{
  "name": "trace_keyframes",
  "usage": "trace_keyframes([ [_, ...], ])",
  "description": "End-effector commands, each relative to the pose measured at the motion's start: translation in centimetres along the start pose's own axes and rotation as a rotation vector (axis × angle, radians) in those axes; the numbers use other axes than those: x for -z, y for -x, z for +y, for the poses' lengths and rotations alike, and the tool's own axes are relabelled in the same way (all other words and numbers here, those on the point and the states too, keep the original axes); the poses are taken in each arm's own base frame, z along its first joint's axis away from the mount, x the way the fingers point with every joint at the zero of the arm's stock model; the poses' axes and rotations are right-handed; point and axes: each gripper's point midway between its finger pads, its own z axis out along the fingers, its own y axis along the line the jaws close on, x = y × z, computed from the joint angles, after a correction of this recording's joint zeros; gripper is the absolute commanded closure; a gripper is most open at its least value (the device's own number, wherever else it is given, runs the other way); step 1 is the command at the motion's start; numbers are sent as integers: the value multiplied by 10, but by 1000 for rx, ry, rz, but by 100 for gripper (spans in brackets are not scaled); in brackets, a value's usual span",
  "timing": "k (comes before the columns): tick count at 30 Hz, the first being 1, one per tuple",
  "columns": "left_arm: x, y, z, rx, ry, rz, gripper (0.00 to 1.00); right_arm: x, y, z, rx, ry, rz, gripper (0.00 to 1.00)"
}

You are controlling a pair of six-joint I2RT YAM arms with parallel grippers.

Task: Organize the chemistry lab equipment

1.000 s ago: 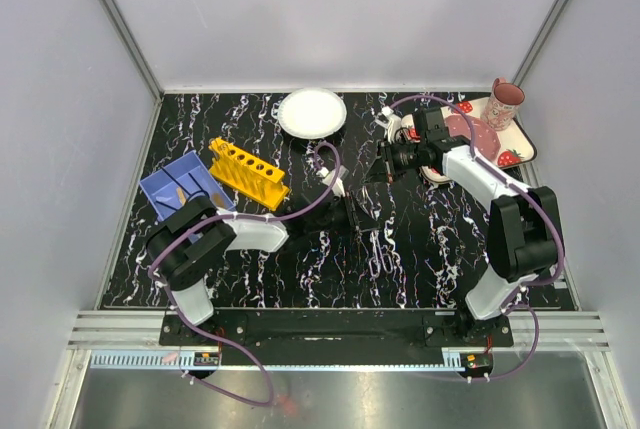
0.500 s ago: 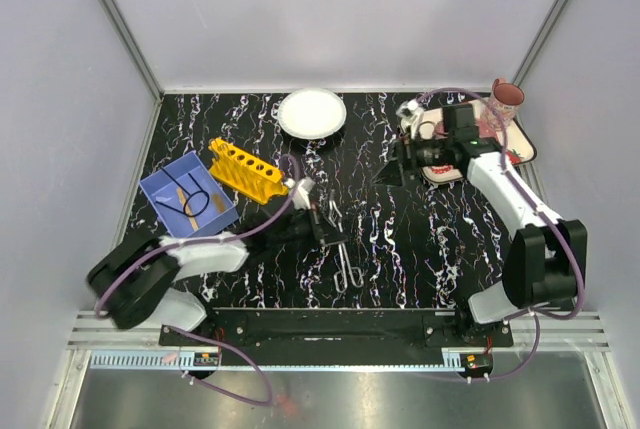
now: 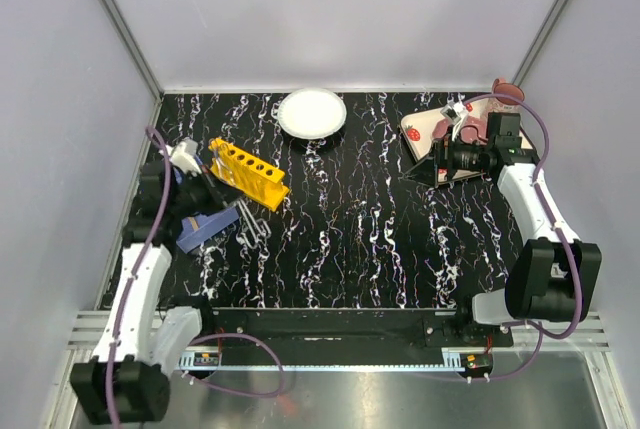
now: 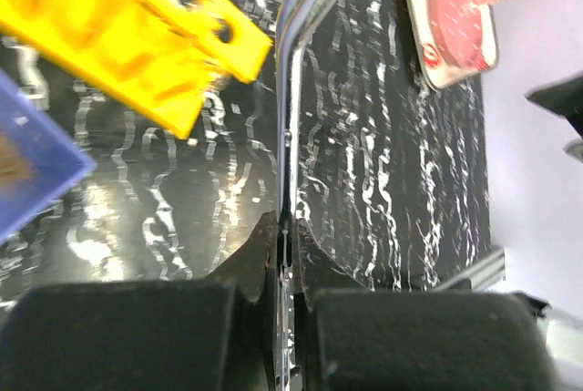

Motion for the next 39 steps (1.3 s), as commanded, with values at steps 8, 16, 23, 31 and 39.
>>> trace_keyframes([
  [8,24,63,78,80,267,0,100,3,-2,2,40,12,-6,0],
  [16,0,86,122,170,348,47,99,2,-2,1,40,15,-7,0],
  [23,-15,103,145,203,369,74,97,3,-3,2,43,14,-4,0],
  [31,-35,97,168,265,379,143,91,3,-3,2,47,13,-3,0],
  [39,-39,83,182,299,405,181,84,3,-3,2,49,12,0,0],
])
